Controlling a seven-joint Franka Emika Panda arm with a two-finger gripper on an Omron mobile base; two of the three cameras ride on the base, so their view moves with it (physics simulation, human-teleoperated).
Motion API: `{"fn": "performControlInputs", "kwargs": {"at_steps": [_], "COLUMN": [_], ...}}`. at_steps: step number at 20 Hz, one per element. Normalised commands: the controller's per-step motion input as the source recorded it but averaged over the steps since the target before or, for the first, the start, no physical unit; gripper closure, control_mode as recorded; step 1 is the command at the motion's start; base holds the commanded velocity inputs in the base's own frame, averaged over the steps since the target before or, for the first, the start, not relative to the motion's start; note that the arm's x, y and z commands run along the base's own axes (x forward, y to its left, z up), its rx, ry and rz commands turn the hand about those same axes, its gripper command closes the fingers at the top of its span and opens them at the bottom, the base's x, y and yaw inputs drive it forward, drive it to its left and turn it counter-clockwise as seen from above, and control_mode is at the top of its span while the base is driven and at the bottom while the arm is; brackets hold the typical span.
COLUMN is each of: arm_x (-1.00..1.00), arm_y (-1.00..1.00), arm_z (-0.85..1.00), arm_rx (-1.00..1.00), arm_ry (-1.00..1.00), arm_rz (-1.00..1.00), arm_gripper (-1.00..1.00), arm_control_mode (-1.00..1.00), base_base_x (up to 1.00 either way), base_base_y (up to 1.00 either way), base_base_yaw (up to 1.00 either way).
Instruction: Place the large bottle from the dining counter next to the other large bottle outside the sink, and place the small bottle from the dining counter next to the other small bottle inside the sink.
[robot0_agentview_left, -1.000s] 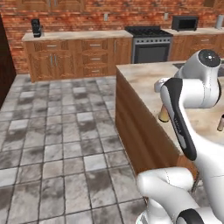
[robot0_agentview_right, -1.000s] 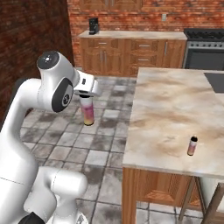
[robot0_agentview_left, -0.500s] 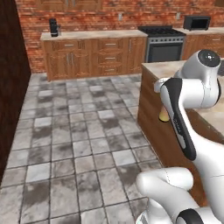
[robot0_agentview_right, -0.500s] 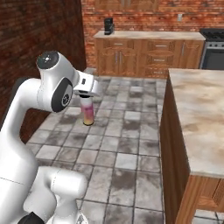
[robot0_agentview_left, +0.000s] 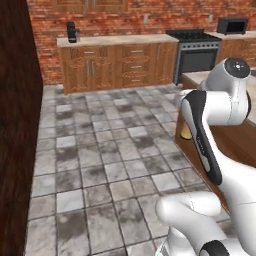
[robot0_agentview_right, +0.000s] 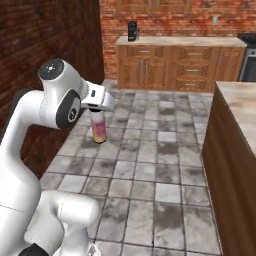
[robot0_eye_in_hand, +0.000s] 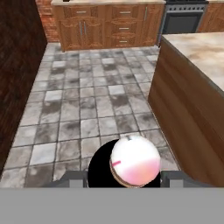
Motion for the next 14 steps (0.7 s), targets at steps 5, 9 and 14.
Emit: {"fn": "performControlInputs", "kwargs": {"at_steps": [5, 9, 14], "arm_x": [0.00, 0.00, 0.00], "arm_y": [0.00, 0.00, 0.00], "arm_z": [0.00, 0.00, 0.00], "arm_rx": [0.00, 0.00, 0.00], "arm_ry": [0.00, 0.00, 0.00], "arm_rz": [0.00, 0.00, 0.00], "arm_gripper": [1.00, 1.00, 1.00], "arm_control_mode": [1.00, 1.00, 1.00], "base_base_x": [0.94, 0.99, 1.00], "base_base_y": [0.46, 0.30, 0.31], "base_base_yaw": [-0.07, -0.06, -0.06]}}
